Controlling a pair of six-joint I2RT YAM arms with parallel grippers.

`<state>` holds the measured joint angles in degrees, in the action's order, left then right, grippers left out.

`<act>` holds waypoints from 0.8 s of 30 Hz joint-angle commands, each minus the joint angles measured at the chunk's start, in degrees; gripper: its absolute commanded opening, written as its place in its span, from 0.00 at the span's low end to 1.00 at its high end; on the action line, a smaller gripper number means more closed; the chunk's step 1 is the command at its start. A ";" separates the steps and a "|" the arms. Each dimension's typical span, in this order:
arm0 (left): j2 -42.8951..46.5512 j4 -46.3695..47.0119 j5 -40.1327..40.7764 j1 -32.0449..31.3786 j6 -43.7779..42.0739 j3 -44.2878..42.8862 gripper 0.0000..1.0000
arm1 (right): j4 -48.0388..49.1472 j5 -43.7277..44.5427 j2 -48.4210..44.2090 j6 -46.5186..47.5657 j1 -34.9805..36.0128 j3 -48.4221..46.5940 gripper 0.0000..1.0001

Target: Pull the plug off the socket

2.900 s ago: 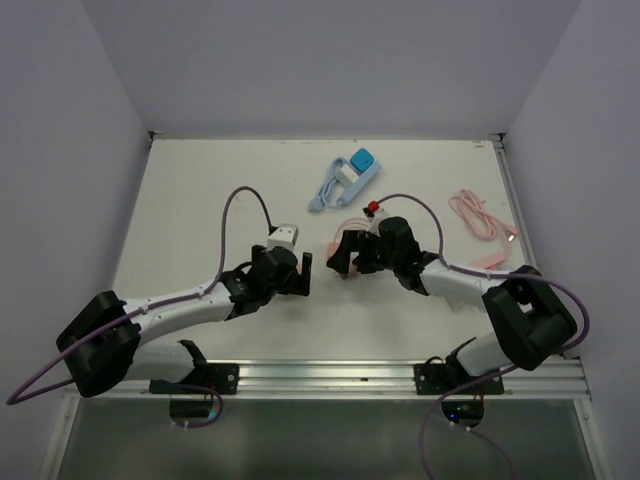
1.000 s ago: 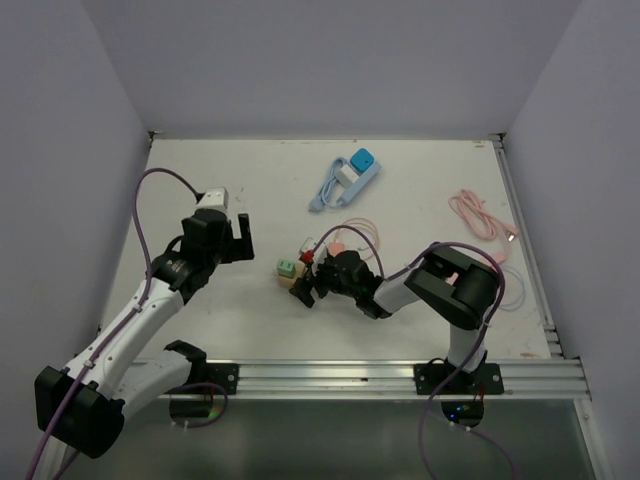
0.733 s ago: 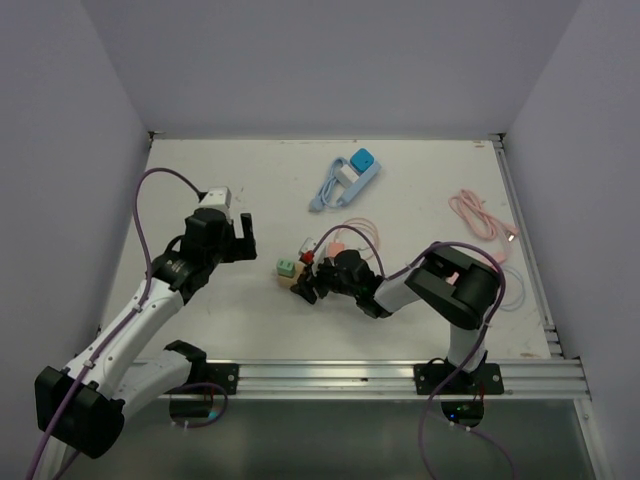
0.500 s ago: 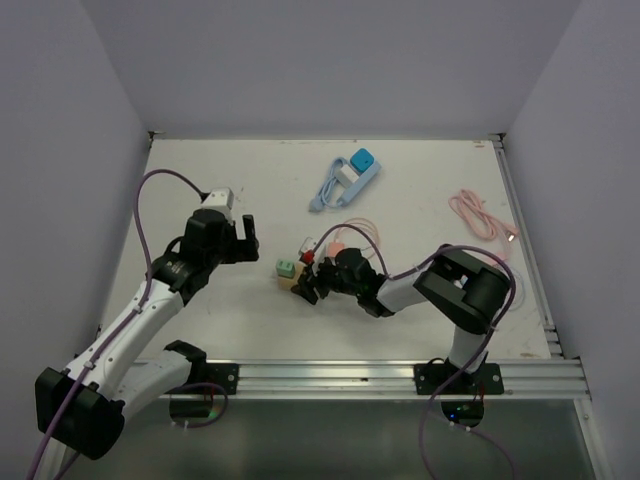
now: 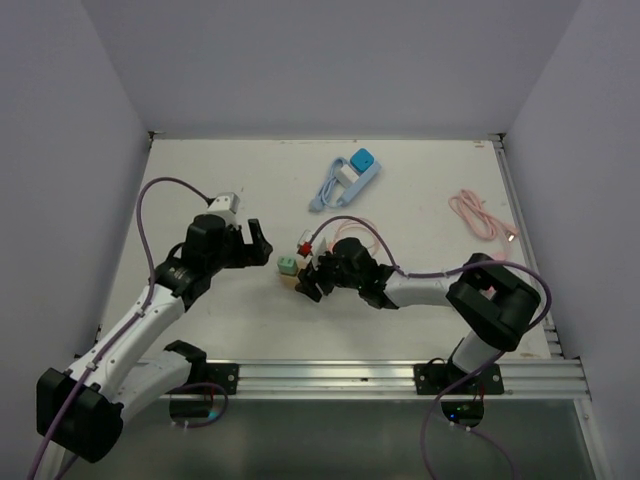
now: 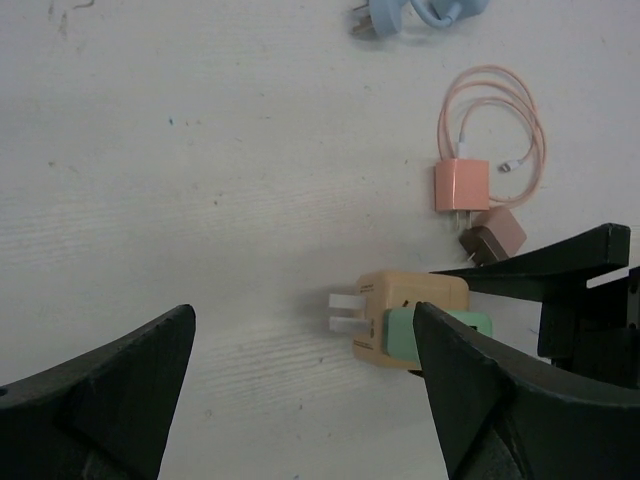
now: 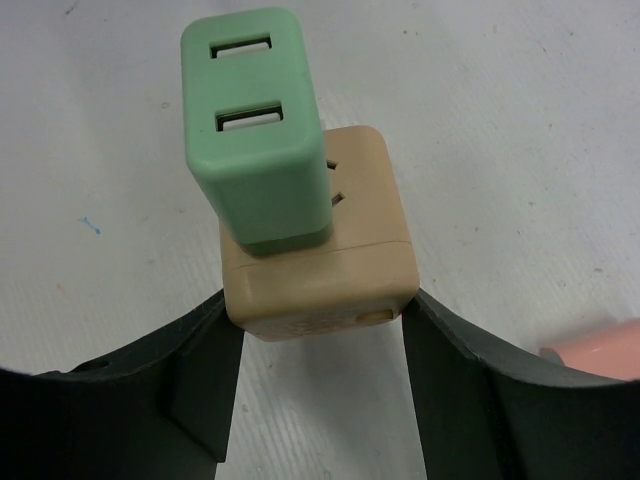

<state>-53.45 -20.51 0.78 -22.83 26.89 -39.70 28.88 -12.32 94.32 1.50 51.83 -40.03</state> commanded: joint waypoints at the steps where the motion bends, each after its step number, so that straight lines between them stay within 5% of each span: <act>1: 1.51 5.91 -4.20 -1.25 5.44 2.17 0.93 | -8.38 2.03 -3.09 -0.70 -0.07 -4.96 0.00; 11: -0.33 13.65 2.39 -12.14 10.89 5.07 0.84 | -18.95 3.26 -3.09 -2.82 -0.07 -10.15 0.00; 24: -8.68 23.06 3.18 -13.73 13.88 7.71 0.72 | -17.81 3.00 -5.29 -4.66 -0.24 -9.01 0.00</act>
<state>-61.76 -3.62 2.85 -36.12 39.38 -32.42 8.16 -9.69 92.51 -1.87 51.79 -47.57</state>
